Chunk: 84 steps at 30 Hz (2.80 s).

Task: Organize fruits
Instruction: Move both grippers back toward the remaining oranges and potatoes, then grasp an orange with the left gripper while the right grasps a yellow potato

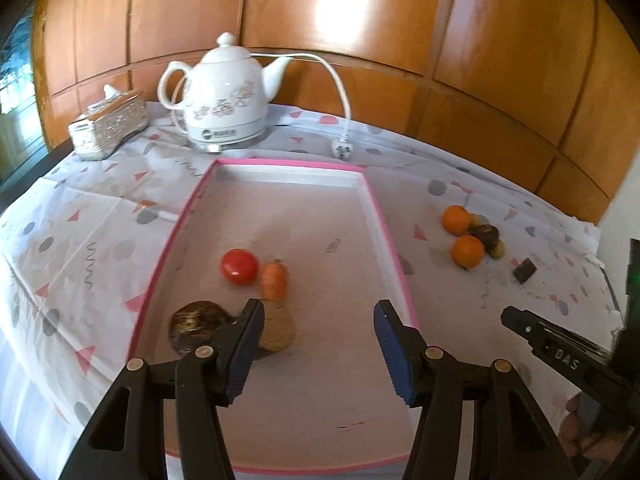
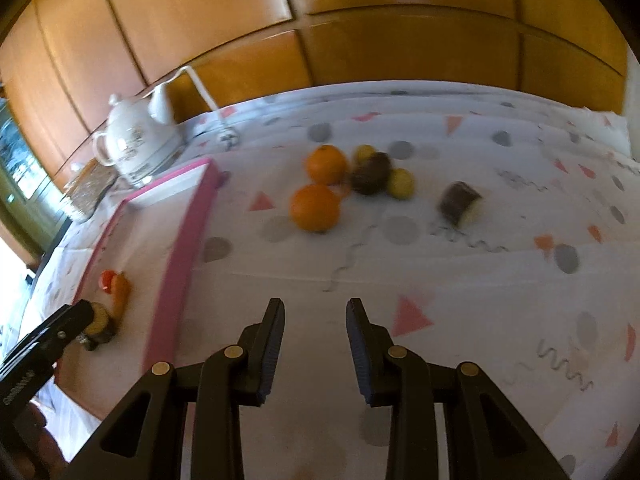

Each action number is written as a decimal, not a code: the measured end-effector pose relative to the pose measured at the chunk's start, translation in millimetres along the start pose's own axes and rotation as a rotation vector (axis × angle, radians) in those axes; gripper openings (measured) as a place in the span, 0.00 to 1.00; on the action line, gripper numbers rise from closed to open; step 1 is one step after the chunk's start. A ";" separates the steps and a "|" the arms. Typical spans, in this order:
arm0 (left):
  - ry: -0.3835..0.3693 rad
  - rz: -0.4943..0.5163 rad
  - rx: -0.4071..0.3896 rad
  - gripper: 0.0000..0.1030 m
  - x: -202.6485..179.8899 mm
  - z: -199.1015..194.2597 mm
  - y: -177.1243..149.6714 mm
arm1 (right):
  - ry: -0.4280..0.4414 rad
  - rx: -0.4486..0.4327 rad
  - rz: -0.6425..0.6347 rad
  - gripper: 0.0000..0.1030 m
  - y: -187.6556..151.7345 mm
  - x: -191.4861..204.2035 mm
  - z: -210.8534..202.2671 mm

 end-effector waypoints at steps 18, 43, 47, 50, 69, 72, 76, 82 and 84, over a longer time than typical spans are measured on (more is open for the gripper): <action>-0.084 0.105 0.037 0.56 -64.9 9.9 1.8 | -0.091 -0.005 0.106 0.31 3.4 -65.1 -1.7; -0.162 0.122 0.112 0.56 -139.3 65.5 29.2 | -0.057 -0.027 -0.088 0.29 58.6 -55.4 29.3; -0.167 0.126 0.126 0.56 -146.9 75.5 31.1 | -0.086 -0.012 -0.139 0.29 70.3 -59.0 46.1; -0.175 0.122 0.138 0.56 -151.2 82.7 31.5 | -0.097 0.005 -0.173 0.29 75.7 -61.0 56.9; -0.188 0.050 0.161 0.59 -161.7 108.6 44.6 | -0.064 -0.007 -0.220 0.29 86.8 -61.9 70.5; -0.197 0.050 0.168 0.61 -168.6 111.8 46.3 | -0.072 -0.010 -0.237 0.29 90.5 -61.6 71.6; -0.218 0.030 0.203 0.61 -175.4 123.3 42.9 | -0.084 -0.013 -0.248 0.21 92.3 -63.0 72.1; -0.264 -0.002 0.227 0.45 -172.5 129.1 38.1 | -0.052 0.007 -0.282 0.24 91.4 -63.0 72.2; -0.275 0.010 0.219 0.40 -174.5 127.2 38.1 | -0.048 0.011 -0.290 0.27 92.1 -62.0 72.6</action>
Point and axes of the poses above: each gripper's, at about its wrist camera, not at the fingertips, and z roughly the way its jaws point, x to its left, y to its top, the point moved 9 cm from there along z, roughly the way its jaws point, and after that the axes turned 6 degrees about y, right-handed, at the moved point
